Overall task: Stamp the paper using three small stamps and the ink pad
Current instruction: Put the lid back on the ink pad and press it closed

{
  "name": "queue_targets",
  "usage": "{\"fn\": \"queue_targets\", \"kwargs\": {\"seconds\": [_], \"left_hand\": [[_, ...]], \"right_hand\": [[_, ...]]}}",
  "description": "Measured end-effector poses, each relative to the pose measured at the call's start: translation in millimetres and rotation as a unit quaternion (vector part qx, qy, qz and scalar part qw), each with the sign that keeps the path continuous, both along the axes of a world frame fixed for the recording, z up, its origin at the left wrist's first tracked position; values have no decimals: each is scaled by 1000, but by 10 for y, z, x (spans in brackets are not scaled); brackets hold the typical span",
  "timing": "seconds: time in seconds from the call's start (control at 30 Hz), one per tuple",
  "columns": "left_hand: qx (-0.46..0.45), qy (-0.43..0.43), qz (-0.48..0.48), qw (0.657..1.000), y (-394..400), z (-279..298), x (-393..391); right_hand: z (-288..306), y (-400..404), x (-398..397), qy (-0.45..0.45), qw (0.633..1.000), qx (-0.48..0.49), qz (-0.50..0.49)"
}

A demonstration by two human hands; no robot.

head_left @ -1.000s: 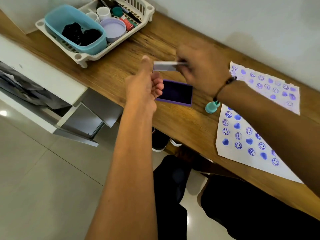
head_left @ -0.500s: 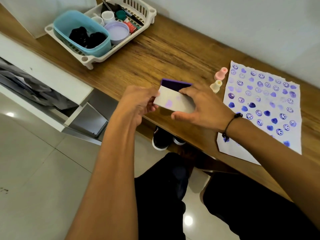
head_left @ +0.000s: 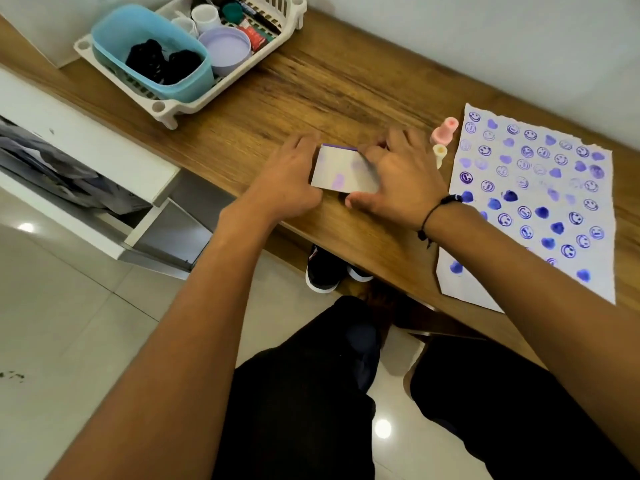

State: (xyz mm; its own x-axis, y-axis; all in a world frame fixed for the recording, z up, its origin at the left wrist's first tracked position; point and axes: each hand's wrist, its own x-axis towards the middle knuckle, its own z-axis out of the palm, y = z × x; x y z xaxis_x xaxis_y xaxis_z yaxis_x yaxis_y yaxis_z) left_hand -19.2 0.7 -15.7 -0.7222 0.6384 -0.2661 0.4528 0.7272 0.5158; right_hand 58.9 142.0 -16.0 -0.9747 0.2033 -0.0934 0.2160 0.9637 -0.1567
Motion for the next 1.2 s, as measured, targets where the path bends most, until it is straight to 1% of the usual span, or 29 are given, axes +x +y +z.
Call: {"fn": "queue_targets", "kwargs": {"seconds": [0.1, 0.17, 0.47, 1.07, 1.2], "left_hand": [[-17, 42, -37, 998, 14, -21, 0], [-26, 61, -55, 996, 30, -44, -5], [-40, 89, -81, 992, 98, -71, -62], [-25, 91, -81, 992, 145, -94, -126], [-15, 63, -78, 995, 105, -94, -113]], "right_hand": [[-21, 7, -15, -9, 999, 29, 10], [-28, 3, -17, -13, 1000, 20, 17], [1, 54, -61, -21, 1000, -10, 18], [5, 62, -171, -30, 997, 28, 58], [23, 61, -194, -21, 997, 32, 63]]}}
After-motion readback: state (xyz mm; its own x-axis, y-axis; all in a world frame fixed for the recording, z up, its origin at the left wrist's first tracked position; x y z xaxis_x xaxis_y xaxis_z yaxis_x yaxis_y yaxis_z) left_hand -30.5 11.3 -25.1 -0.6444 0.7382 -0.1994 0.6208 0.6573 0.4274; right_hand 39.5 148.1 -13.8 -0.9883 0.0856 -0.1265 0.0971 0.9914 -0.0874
